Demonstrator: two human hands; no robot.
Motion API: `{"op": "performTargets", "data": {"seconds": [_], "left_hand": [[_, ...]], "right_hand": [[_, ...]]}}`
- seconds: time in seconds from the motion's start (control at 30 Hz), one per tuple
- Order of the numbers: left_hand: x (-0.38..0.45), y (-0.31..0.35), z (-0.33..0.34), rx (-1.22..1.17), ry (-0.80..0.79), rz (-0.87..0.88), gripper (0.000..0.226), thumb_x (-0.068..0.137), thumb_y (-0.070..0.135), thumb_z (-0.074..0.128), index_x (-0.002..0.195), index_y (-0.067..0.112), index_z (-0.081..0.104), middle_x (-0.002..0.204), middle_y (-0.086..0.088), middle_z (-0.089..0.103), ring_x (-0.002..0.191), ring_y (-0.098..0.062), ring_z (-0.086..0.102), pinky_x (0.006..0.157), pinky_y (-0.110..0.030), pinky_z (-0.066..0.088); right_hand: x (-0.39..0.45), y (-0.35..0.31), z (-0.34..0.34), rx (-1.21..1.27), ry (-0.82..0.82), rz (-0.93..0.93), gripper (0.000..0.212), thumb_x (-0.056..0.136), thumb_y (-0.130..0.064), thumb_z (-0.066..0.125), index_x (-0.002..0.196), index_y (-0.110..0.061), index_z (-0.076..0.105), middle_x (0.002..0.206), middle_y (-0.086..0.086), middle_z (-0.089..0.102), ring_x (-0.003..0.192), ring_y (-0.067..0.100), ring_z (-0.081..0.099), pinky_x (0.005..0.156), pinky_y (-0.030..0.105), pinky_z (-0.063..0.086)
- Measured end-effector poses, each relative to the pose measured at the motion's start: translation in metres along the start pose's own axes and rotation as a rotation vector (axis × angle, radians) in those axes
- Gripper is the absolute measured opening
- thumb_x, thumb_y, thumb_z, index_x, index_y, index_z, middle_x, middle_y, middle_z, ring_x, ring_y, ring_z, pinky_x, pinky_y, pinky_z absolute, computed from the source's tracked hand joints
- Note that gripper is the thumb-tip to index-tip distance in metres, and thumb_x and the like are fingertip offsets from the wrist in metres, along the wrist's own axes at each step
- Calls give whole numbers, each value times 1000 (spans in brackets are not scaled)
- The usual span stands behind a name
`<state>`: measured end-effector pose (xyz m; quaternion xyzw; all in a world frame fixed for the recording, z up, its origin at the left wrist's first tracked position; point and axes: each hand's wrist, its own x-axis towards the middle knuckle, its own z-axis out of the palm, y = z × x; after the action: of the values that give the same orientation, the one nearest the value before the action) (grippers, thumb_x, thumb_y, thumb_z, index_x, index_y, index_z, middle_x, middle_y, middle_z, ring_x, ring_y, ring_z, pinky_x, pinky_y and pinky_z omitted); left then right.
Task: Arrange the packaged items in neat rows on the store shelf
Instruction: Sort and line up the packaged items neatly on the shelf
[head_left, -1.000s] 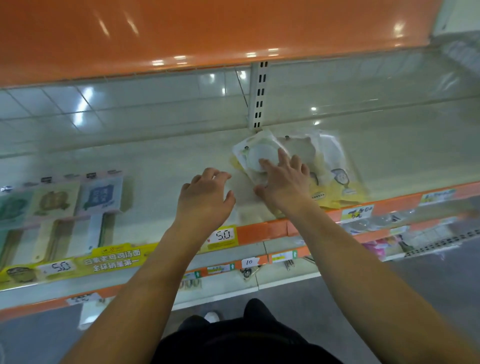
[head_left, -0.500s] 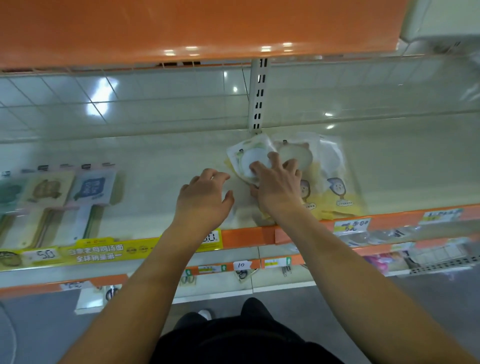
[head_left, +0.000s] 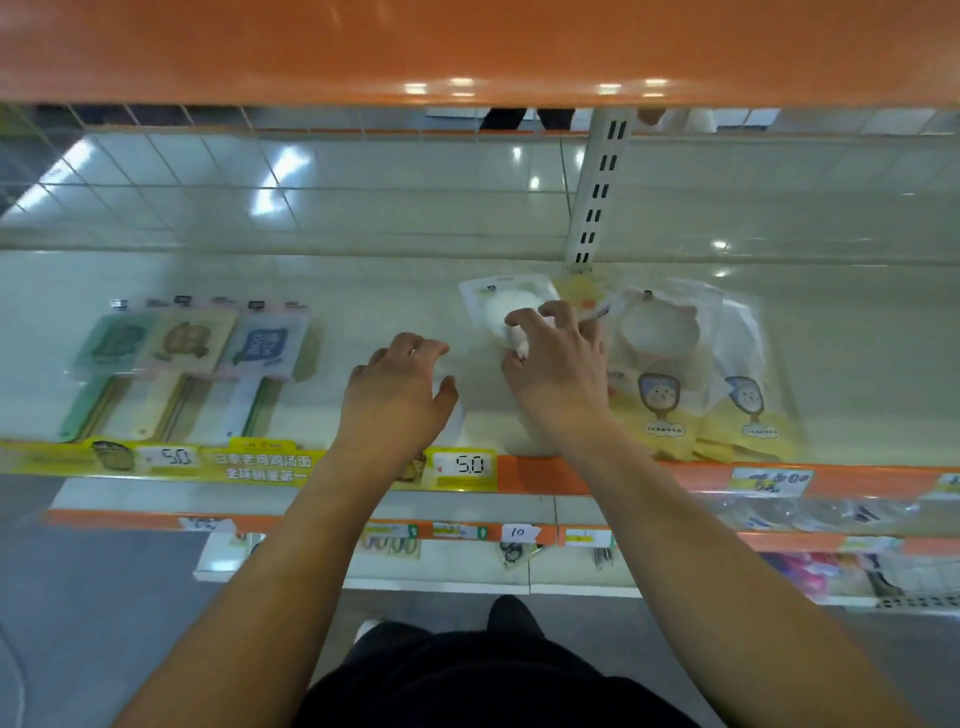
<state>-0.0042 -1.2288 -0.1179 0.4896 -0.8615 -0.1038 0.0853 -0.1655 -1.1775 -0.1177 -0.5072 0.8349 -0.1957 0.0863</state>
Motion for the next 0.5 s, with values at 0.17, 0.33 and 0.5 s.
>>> {"op": "performTargets", "data": {"seconds": [0.17,0.33,0.5], "left_hand": [[-6,-43,-11,-21,40,-29,40,91,34,53,129,24,54,133,-2,51,114,-26,54,92,-38,44],[-3,-96,-24,-30,23,-7,40,91,34,52,130,24,54,133,0,51,115,-26,54,92,-38,42],[7,-145,-38,-16,22,16,40,91,35,51,130,25,52,134,2,49,123,-24,46,100,-38,34]], "right_hand": [[1,-48,18,12,-6,-21,42,89,-32,57,131,-34,53,144,-1,38,121,35,36,102,38,30],[4,-99,44,1,-15,9,41,90,-33,57,131,-34,52,144,0,36,118,34,38,99,35,31],[7,-142,70,-11,4,70,41,91,-36,55,132,-35,51,145,-1,35,118,33,37,102,35,31]]}}
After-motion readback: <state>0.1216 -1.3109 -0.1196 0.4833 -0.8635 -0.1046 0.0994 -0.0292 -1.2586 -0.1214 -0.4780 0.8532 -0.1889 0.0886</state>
